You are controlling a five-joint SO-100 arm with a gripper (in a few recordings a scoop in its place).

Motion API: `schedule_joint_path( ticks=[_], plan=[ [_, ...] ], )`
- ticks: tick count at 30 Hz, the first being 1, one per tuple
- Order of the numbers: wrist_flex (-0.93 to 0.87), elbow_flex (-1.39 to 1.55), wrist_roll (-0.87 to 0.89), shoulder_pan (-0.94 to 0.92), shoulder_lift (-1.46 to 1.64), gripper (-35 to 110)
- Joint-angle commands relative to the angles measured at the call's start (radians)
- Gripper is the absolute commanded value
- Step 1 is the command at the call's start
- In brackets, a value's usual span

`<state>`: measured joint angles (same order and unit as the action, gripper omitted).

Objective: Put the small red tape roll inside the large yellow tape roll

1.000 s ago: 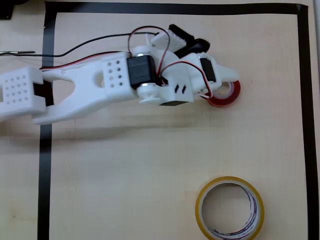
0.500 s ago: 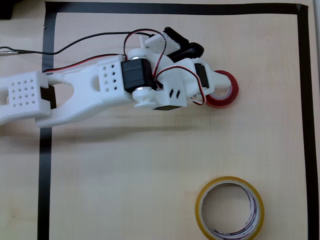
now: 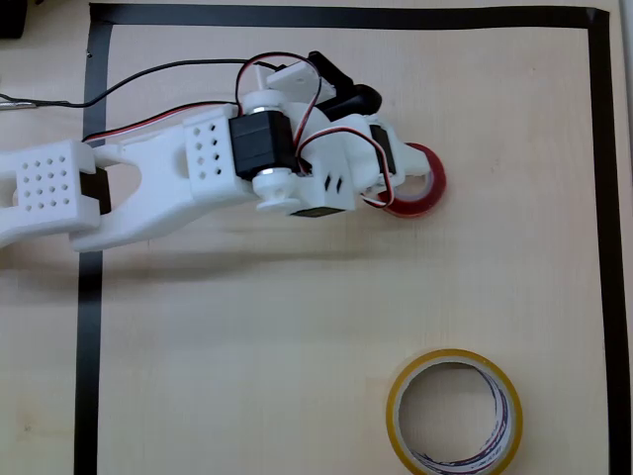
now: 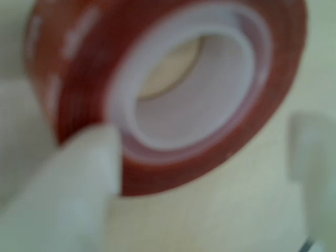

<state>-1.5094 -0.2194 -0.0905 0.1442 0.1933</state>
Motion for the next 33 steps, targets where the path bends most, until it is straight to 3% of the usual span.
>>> schedule_joint_path(
  ticks=[1,14,33],
  plan=[
    [-0.109,-0.023,-0.002,-0.025,0.035,16],
    [-0.279,-0.025,-0.025,-0.069,0.100,16],
    [-0.298,0.221,-0.097,0.009,0.509,16]
  ],
)
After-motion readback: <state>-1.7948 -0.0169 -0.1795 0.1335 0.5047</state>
